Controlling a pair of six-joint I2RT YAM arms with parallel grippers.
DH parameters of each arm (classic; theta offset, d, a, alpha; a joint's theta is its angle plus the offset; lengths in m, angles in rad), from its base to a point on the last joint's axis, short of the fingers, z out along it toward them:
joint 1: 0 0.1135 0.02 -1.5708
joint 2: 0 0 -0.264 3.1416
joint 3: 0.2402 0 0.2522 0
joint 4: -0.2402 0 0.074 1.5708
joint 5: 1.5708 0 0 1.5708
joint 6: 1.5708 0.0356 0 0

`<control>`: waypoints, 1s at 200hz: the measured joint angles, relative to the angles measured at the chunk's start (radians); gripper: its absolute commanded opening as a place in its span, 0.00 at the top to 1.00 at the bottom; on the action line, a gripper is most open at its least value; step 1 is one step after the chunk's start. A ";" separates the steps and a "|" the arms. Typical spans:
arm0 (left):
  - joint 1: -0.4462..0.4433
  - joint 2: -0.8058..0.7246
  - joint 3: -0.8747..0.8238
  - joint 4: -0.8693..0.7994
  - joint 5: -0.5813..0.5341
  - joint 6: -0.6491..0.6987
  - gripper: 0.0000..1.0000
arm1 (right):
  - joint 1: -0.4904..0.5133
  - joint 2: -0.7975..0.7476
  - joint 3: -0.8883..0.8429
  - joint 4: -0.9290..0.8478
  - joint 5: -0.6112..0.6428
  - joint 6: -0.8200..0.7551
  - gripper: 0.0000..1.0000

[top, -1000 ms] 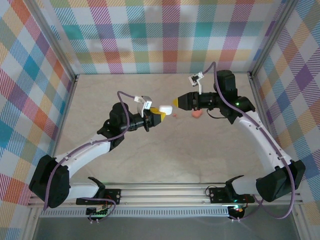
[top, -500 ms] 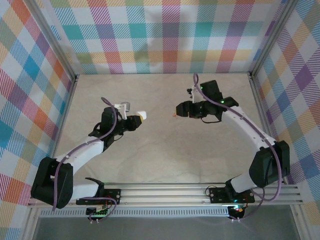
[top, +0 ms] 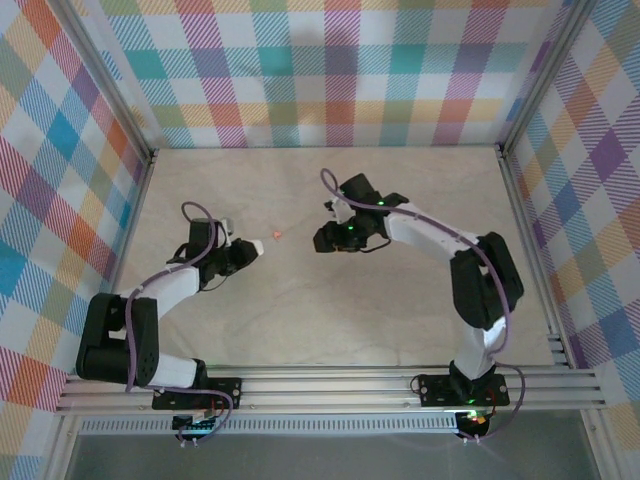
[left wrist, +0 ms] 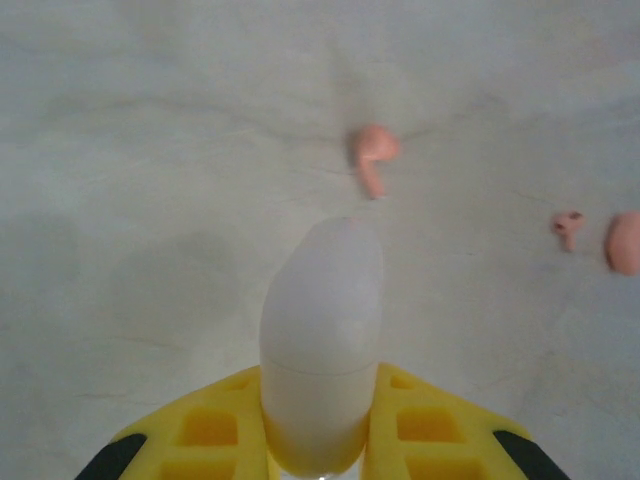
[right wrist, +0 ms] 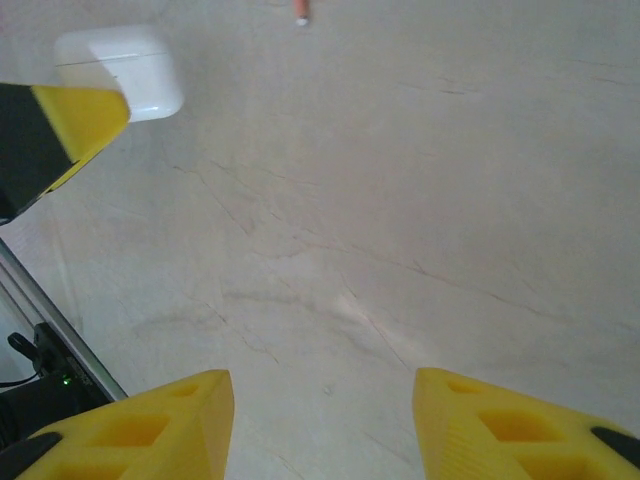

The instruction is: Insert the wireless bluetooth earbuds into the charging case

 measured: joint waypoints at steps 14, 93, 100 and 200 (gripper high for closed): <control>0.033 0.019 0.000 -0.020 -0.001 -0.001 1.00 | 0.020 0.045 0.040 0.003 0.000 0.002 0.49; 0.074 0.108 0.039 -0.048 0.021 0.004 0.65 | 0.004 0.122 0.230 -0.072 0.051 -0.039 0.45; 0.075 0.108 0.041 -0.060 0.012 0.010 0.59 | -0.013 0.122 0.243 -0.085 0.063 -0.047 0.44; 0.075 -0.026 0.108 -0.225 -0.098 0.087 0.42 | -0.357 0.173 0.319 -0.246 0.260 -0.155 0.38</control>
